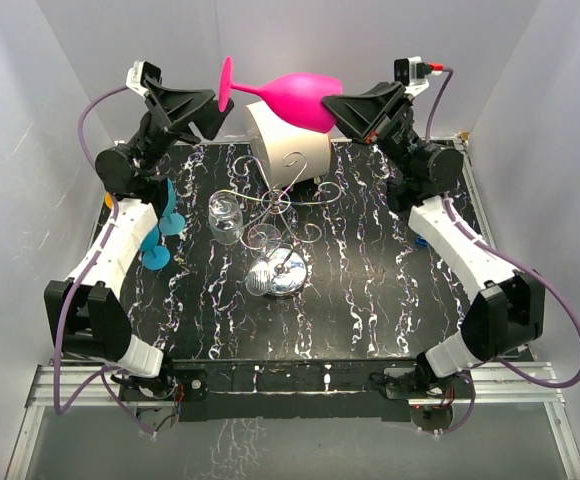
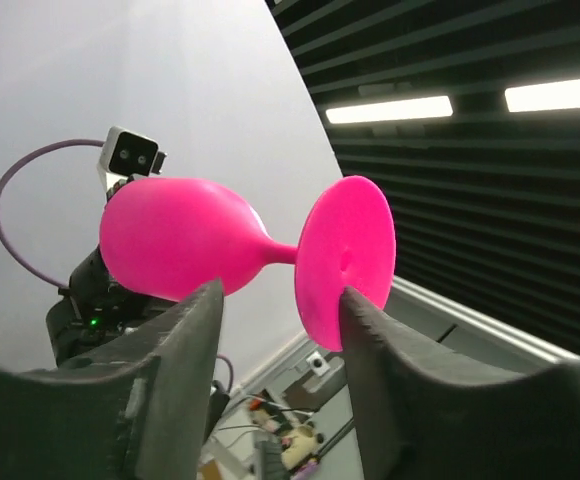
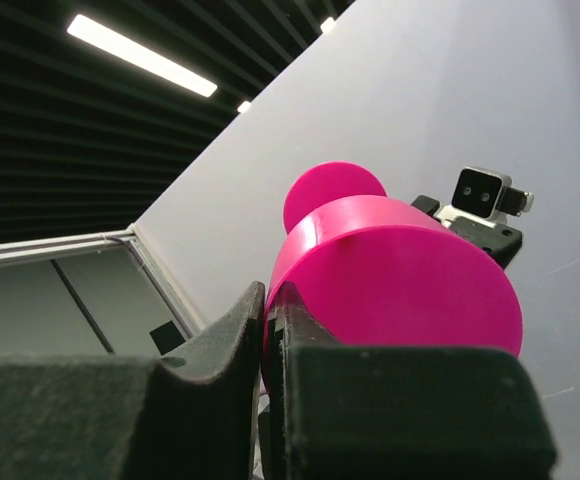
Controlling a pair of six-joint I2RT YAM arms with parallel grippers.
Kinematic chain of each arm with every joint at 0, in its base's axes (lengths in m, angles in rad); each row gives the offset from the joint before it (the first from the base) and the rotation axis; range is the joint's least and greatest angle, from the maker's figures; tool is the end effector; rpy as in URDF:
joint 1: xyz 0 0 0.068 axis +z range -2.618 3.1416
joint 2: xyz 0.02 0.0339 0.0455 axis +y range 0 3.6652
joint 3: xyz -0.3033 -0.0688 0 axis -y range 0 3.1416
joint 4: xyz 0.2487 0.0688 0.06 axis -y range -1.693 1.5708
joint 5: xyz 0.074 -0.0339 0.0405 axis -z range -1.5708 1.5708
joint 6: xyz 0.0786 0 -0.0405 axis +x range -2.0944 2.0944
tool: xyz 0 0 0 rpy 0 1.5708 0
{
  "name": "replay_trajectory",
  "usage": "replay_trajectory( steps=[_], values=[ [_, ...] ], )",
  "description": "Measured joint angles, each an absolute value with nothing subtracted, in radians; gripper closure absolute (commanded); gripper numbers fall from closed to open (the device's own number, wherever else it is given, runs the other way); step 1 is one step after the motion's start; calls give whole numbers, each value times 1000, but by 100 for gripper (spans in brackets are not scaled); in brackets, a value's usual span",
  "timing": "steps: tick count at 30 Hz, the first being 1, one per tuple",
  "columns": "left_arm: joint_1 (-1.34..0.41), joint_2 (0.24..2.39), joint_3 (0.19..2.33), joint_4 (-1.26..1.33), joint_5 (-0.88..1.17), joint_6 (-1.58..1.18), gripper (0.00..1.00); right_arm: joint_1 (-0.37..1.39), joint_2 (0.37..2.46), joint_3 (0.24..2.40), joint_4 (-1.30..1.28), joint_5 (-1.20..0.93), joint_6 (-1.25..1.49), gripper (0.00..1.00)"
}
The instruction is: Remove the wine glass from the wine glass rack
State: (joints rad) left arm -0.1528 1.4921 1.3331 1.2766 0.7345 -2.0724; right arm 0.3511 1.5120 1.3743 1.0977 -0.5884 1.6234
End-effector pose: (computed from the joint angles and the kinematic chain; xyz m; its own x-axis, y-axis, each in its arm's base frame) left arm 0.2975 -0.0991 0.5547 -0.7806 -0.5382 -0.3178 0.5853 -0.4512 -0.6736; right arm 0.3012 0.1568 0.5558 -0.6246 0.6559 -0.4239 -0.7374 -0.3167 0.5966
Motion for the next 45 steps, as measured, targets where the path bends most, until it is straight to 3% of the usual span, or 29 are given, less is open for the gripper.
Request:
replay_trajectory(
  steps=[2, 4, 6, 10, 15, 22, 28, 35, 45],
  values=[
    [-153, 1489, 1311, 1271, 735, -2065, 27, 353, 1481, 1338, 1106, -570, 1621, 100],
    [-153, 1481, 1283, 1261, 740, -2052, 9, 345, 1444, 1299, 1093, -546, 1596, 100],
    [-147, 1475, 1260, 1248, 752, -2030, 1, 330, 1385, 1257, 1041, -508, 1540, 100],
    [-109, 1451, 1200, 1214, 790, -1993, 1, 305, 1239, 1233, 752, -345, 1279, 100],
    [0, 1406, 1167, 1088, 842, -1910, 1, 305, 1131, 1298, 341, 54, 870, 100],
    [55, 1314, 1304, 646, 896, -1566, 1, 294, 1319, 1449, -46, 413, 445, 100],
    [54, 1261, 1494, 125, 839, -1166, 1, 288, 1666, 1662, -470, 427, 311, 100],
    [54, 1220, 1504, -163, 771, -945, 1, 247, 1984, 1984, -844, 317, 264, 100],
    [54, 1190, 1509, -379, 665, -767, 1, 223, 2083, 2043, -1026, 231, 241, 100]
  ],
)
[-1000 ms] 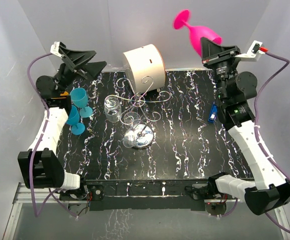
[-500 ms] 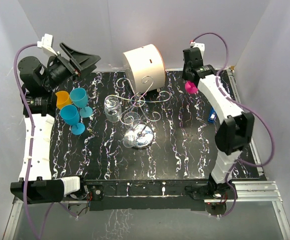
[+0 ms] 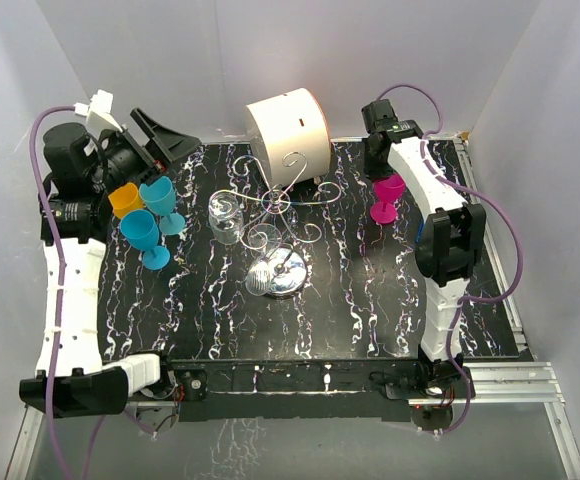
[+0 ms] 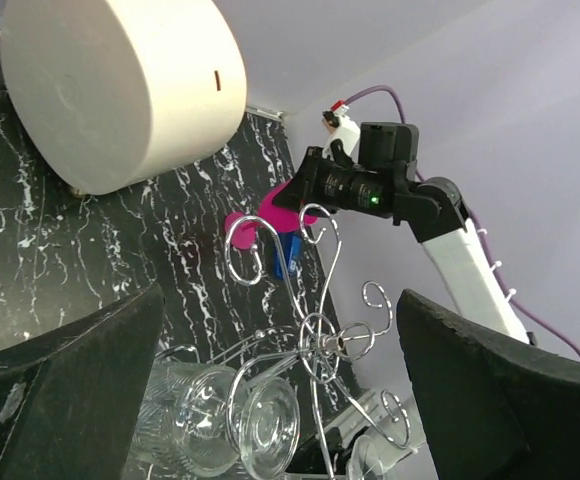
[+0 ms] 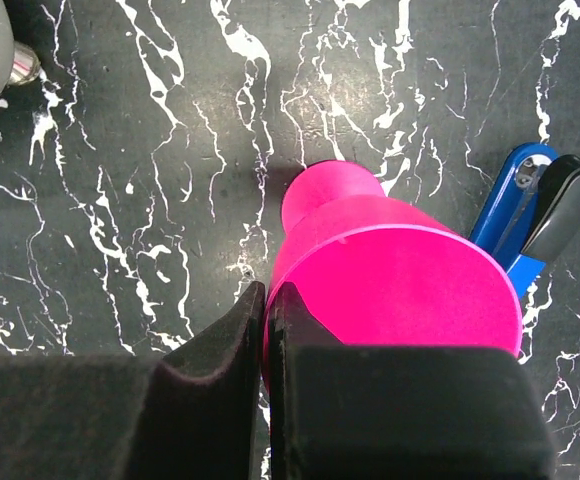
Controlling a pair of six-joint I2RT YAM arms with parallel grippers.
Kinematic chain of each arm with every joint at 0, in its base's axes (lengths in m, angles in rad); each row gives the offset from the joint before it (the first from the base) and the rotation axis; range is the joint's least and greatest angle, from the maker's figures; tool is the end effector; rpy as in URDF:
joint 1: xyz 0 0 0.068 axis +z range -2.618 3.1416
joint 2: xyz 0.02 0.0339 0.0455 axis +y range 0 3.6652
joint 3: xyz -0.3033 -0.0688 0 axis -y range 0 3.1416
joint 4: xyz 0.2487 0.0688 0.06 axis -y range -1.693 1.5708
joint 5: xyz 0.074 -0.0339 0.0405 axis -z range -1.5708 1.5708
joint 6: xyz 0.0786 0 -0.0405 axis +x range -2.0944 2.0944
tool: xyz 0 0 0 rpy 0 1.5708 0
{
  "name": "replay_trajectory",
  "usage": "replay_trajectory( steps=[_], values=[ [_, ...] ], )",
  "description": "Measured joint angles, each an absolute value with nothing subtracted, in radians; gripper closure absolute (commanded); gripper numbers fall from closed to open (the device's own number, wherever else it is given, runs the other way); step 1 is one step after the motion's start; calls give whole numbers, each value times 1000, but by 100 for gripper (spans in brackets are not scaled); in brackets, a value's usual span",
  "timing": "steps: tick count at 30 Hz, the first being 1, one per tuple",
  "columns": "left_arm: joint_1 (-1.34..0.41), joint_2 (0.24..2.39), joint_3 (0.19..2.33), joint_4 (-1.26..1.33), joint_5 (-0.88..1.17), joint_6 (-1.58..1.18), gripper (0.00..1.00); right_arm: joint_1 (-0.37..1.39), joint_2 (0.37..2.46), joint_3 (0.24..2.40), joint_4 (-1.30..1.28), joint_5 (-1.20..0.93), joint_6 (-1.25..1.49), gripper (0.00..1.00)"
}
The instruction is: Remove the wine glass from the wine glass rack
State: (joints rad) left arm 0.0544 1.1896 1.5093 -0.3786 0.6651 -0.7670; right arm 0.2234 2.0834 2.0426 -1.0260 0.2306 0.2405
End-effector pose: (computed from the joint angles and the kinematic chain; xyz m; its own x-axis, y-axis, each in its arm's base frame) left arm 0.2623 -0.0343 0.5222 -0.4395 -0.5708 -0.6935 0.3713 0.5876 -0.7189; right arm 0.4841 0.0916 0.2958 -0.8551 0.0435 -0.5167 0.0985 0.9920 -0.0794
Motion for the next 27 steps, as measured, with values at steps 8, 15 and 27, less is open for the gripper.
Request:
replay_trajectory(
  steps=[8, 15, 27],
  values=[
    [54, 1134, 1494, -436, 624, -706, 1, 220, 2086, 2055, -1043, 197, 237, 87],
    [42, 1097, 1453, -487, 588, -678, 1, 220, 2086, 2070, -1045, 182, 237, 63],
    [-18, 991, 1453, -651, 459, -593, 3, 220, 1847, 1980, -926, 59, 239, 8]
  ],
)
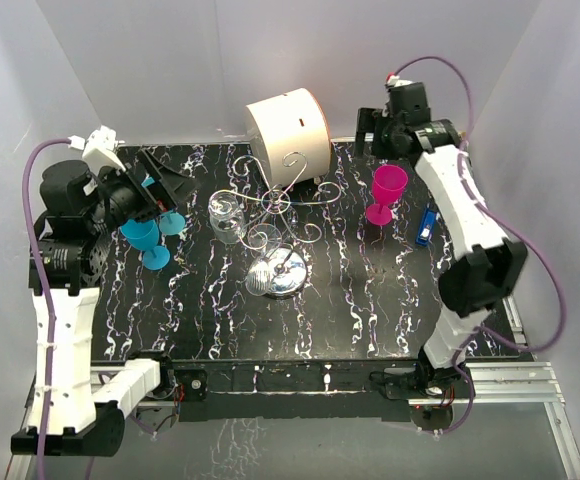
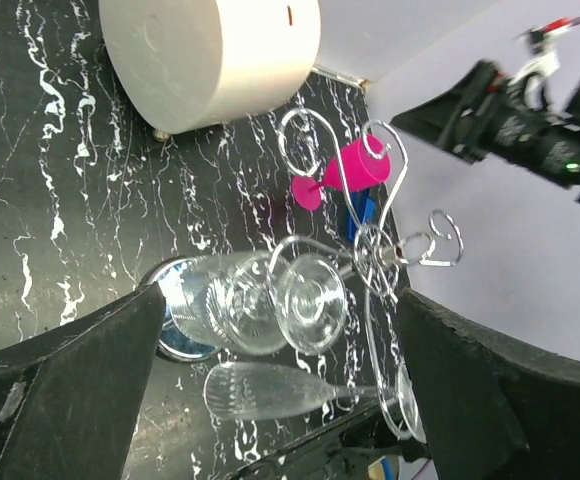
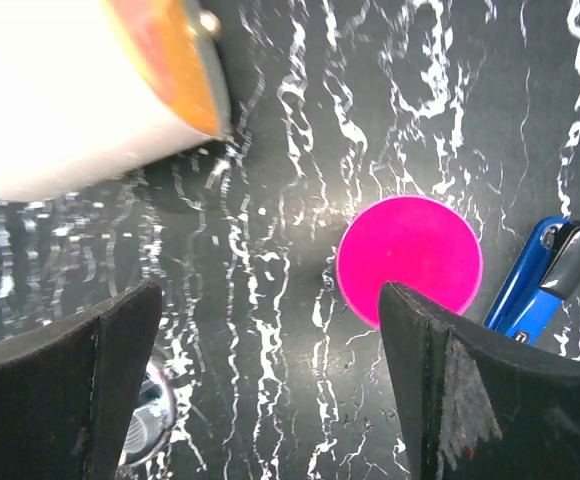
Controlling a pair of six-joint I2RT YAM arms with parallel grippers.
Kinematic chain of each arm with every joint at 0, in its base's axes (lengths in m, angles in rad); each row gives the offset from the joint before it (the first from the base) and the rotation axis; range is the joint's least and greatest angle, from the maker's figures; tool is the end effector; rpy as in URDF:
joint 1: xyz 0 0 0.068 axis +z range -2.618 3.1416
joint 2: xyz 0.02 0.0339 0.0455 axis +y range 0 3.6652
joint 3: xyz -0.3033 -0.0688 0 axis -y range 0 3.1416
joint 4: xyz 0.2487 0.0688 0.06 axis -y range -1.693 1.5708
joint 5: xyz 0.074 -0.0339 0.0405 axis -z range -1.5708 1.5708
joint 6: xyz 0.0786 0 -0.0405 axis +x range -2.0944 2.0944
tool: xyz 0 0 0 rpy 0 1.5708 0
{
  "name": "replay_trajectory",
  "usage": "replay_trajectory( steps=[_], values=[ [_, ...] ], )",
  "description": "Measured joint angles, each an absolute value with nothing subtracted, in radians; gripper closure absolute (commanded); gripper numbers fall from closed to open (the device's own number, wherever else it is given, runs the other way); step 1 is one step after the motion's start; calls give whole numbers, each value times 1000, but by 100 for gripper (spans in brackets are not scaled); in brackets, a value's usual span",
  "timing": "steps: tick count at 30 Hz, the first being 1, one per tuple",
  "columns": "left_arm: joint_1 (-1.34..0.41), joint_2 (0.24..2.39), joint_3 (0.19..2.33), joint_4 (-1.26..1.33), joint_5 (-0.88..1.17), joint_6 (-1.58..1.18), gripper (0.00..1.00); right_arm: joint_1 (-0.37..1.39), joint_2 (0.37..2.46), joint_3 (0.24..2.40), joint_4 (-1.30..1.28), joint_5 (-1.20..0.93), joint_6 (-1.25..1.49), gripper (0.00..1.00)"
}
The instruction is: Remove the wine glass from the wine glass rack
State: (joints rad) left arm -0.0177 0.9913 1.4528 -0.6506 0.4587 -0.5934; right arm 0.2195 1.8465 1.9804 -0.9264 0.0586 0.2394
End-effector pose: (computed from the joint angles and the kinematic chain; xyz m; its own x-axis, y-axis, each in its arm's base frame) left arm 0.1911 -0.0382 0.5046 -0.4078 -0.4942 -0.7677 0.2685 0.7387 -0.6182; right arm 0.4383 0.0931 0.3894 -0.7172 0.0825 -0.6919 -0.0074 0.9920 0.1260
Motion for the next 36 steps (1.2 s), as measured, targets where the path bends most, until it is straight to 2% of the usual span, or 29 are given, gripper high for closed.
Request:
replay_trajectory(
  steps=[4, 11, 20, 25, 29, 36],
  values=[
    [-60, 953, 1455, -686, 461, -548, 5, 220, 1631, 1860, -804, 18, 239, 2],
    [-197, 1015, 1592, -802, 406, -385, 6, 218, 1392, 1706, -614, 22, 237, 2],
    [-418, 1168, 1708, -894, 287, -109, 5, 216, 1353, 1576, -540, 44, 237, 2],
    [-438, 1182, 1707, -917, 213, -20, 6, 216, 1290, 1540, -500, 50, 236, 2],
    [-446, 1182, 1707, -921, 193, 11, 14, 216, 1244, 1540, -440, 53, 234, 2],
    [-474, 1198, 1708, -923, 189, 40, 12, 216, 1234, 1522, -391, 53, 234, 2]
  ],
)
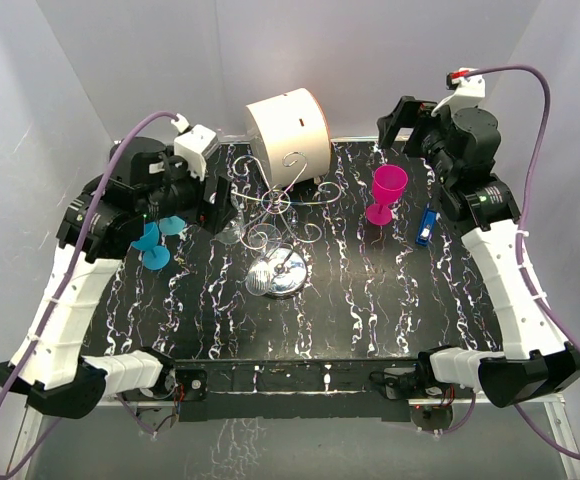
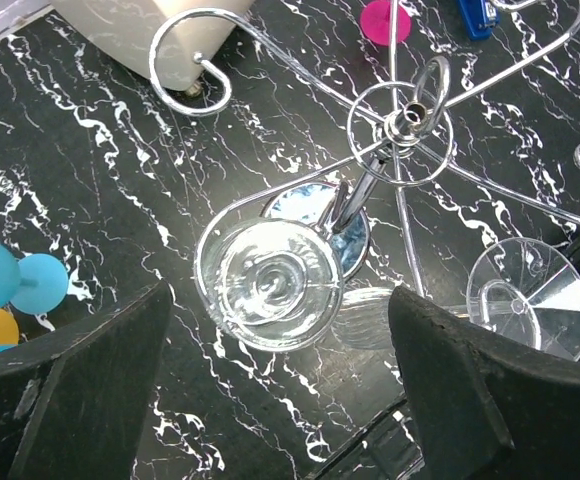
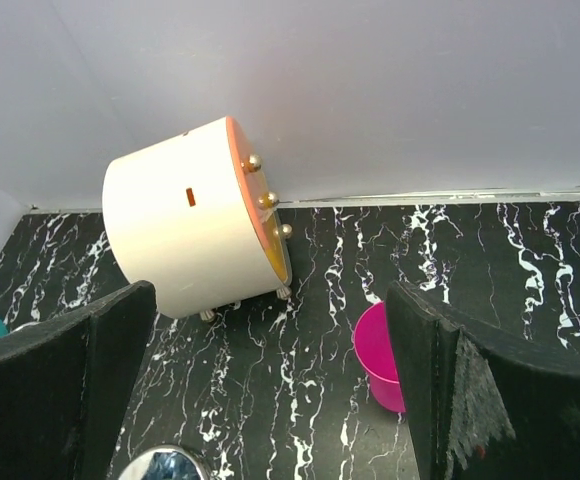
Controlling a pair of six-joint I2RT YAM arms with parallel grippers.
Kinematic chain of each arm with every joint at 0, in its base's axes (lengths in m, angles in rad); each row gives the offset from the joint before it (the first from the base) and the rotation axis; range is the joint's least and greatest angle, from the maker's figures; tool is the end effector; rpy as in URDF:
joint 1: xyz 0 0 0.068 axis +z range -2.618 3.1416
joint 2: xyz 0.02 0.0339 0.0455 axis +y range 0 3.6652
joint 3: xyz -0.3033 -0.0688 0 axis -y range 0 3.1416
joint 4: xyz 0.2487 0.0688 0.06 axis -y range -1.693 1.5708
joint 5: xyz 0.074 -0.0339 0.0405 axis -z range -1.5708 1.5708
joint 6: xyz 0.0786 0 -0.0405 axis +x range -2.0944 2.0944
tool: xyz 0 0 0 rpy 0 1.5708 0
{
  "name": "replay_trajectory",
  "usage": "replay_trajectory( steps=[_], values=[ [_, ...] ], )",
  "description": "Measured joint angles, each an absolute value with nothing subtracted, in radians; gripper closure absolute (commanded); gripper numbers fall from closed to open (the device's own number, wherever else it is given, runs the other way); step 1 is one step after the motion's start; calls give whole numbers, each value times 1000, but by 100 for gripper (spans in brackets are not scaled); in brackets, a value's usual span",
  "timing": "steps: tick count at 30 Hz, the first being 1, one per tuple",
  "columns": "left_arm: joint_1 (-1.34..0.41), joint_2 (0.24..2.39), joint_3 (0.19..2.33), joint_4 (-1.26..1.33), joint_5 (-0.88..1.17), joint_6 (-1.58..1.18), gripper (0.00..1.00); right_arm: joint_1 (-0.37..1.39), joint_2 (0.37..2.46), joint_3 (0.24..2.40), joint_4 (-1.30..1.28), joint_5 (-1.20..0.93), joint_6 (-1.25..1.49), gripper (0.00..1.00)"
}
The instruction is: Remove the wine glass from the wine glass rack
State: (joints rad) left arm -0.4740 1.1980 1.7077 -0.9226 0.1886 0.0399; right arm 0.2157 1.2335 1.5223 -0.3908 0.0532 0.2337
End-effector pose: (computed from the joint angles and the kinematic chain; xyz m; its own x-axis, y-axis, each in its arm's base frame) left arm 0.2031 -0.1208 0.5090 -0.3328 0.2147 -0.9182 0.6149 0.7876 -0.0386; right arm 0.2867 0.0586 0.5125 -0.1343 0.2073 -0.9690 -0.1346 0.9650 0.2251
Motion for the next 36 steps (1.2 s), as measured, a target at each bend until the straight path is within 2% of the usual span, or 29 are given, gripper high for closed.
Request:
replay_trajectory(
  steps=[6, 18, 30, 36],
  values=[
    [-533, 1246, 1713, -930, 156, 62, 13, 216, 1236, 1503, -390, 53, 234, 2],
    [-598, 1268, 1720, -945, -12, 89, 24, 216, 1235, 1494, -381, 54, 233, 2],
    [-633, 1253, 1710, -945, -47, 105, 22, 216, 1235, 1494, -369, 49, 236, 2],
    [-645, 1253, 1705, -949, -68, 111, 31, 216, 1235, 1490, -366, 49, 237, 2]
  ],
)
